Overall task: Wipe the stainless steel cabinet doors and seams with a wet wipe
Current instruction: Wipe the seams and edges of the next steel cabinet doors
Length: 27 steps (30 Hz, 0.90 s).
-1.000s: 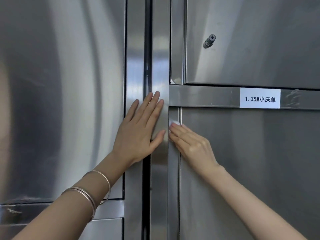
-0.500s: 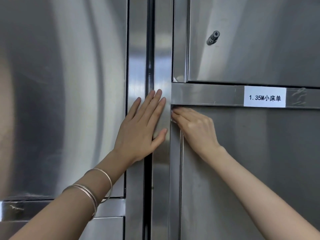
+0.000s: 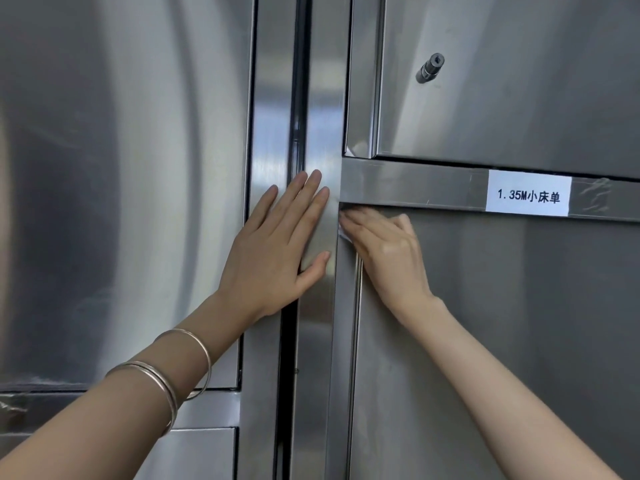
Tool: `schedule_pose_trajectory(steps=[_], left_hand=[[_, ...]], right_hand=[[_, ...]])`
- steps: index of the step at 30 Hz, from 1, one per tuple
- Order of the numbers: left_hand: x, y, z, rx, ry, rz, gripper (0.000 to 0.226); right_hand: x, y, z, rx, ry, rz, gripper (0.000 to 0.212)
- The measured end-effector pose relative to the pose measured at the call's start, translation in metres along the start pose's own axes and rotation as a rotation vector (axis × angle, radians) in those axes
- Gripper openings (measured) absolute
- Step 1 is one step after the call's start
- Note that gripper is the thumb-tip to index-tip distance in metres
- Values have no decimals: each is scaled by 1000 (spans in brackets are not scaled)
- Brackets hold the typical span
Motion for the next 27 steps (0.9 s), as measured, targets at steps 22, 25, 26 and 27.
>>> schedule_pose_trajectory(steps=[22, 25, 26, 27], left_hand=[[-1, -1, -1, -14, -11, 59, 67], [0, -7, -4, -25, -15, 58, 67], [0, -16, -9, -51, -21, 61, 67], [0, -30, -18, -85, -35, 69, 67]], right_hand=[[35, -69, 30, 197, 131, 140, 8], [30, -55, 19, 220, 135, 105, 12], [29, -58, 18, 208, 135, 85, 14], [29, -65, 20, 195, 138, 72, 15]])
Point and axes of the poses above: each hand's wrist, its own y-axis towards the middle knuckle, its own x-axis out of the back of the hand, z = x × y, the point moved 3 cm from there along y, towards the middle knuckle, and after that the axes turned 15 degrees about -z, right-handed, at the moved point
